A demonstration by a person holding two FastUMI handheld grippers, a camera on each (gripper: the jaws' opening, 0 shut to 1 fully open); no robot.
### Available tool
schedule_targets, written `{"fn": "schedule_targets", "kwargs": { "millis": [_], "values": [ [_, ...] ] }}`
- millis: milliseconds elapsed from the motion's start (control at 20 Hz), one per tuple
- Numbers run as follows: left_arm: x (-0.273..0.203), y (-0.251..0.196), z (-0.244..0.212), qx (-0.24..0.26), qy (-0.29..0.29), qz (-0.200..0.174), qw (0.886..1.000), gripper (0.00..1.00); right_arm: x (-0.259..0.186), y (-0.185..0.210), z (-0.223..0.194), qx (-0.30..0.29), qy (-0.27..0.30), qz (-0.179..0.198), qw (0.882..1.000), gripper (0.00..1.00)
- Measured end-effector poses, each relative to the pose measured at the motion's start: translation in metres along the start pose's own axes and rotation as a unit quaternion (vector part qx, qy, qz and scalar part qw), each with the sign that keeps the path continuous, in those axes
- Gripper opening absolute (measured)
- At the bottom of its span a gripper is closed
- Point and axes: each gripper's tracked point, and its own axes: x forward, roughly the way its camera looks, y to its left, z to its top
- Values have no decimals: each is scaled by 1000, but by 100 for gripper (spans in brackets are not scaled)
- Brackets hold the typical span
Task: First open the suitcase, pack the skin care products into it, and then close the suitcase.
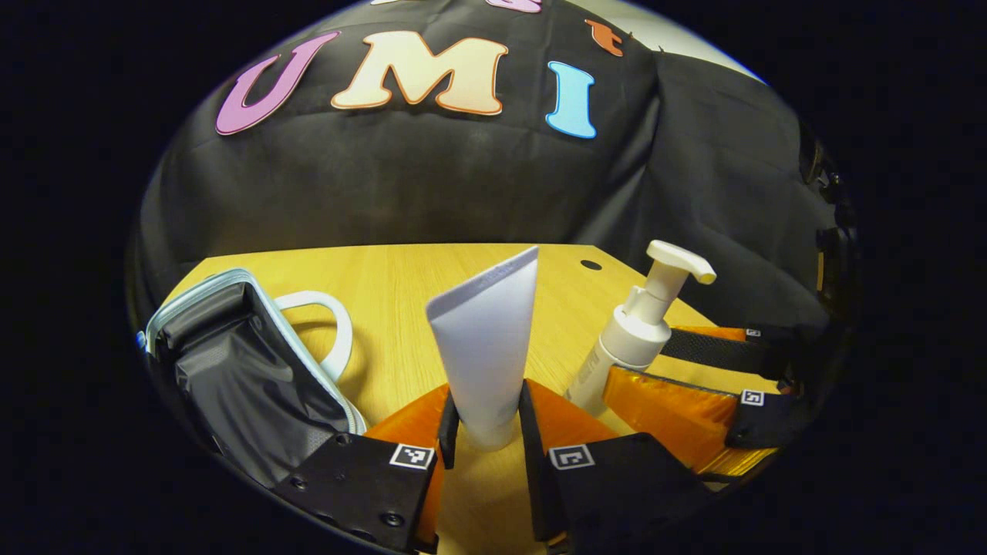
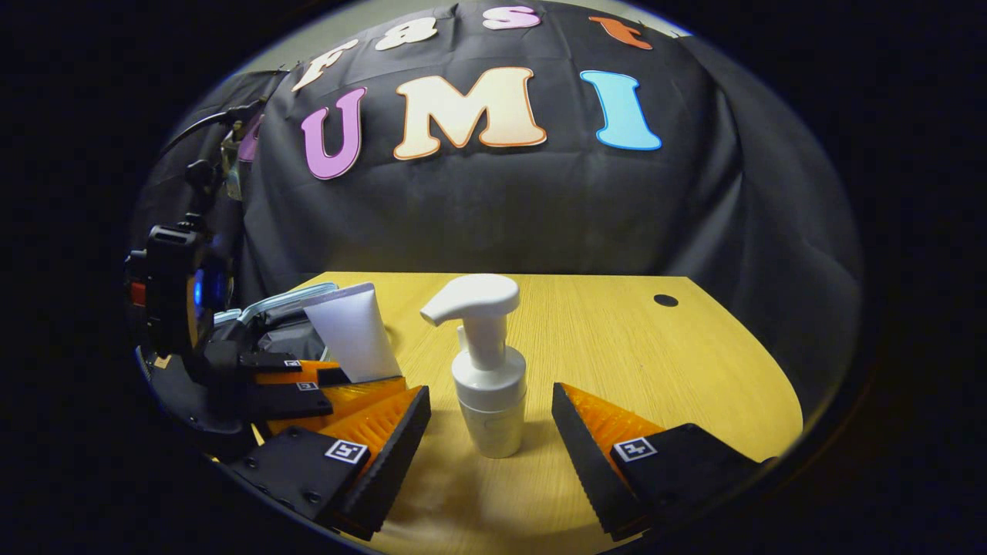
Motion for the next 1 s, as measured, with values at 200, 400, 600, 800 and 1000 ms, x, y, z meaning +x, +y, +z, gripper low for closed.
{"fn": "schedule_targets", "kwargs": {
  "millis": [200, 400, 600, 800, 1000],
  "values": [
    [-3, 0, 0, -8, 2, 2, 1000, 35, 5, 2, 1, -2, 2, 3, 1000, 99],
    [-14, 5, 12, -14, -6, 8, 1000, 33, 14, 4, 2, -8, 2, 6, 1000, 99],
    [-29, 16, 33, -23, -23, 21, 999, 33, 21, 2, -1, -20, 5, -5, 1000, 80],
    [-47, 32, 53, -56, -39, 29, 997, 33, 21, 4, 1, -28, 10, -3, 1000, 62],
    [-74, 56, 81, -86, -54, 41, 994, 33, 16, 11, 5, -40, 12, 6, 999, 60]
  ]
}}
